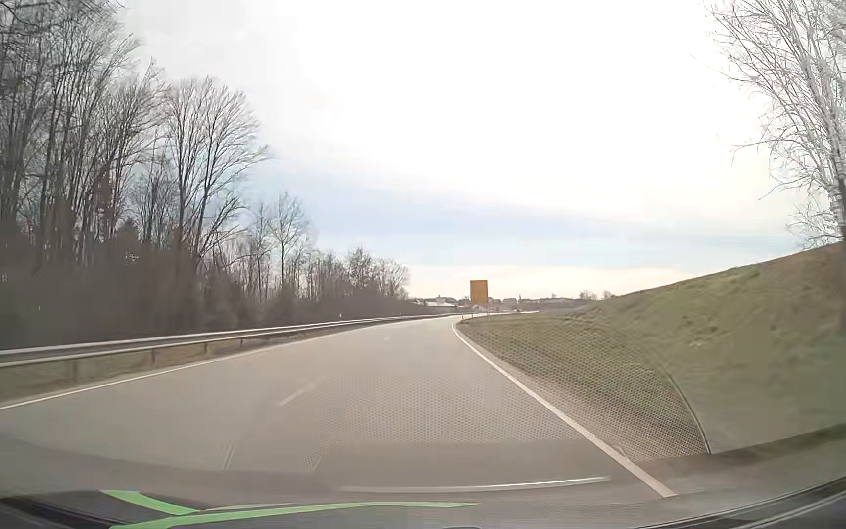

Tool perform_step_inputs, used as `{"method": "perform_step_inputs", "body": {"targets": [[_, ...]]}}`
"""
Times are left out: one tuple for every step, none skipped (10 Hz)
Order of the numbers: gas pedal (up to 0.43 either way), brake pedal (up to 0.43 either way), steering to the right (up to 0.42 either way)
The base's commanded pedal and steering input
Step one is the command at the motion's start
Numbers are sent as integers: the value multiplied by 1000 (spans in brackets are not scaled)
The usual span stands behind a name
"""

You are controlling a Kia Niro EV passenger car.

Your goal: Follow the waypoints while adhering to traffic rules and regulations

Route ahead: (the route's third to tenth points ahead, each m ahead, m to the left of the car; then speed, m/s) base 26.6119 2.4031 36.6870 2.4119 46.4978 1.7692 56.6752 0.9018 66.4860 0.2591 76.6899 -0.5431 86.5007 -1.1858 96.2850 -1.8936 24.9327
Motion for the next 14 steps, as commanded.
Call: {"method": "perform_step_inputs", "body": {"targets": [[248,0,6],[248,0,6],[248,0,6],[248,0,6],[248,0,6],[248,0,6],[248,0,6],[248,0,6],[248,0,6],[248,0,6],[248,0,6],[248,0,6],[248,0,6],[248,0,6]]}}
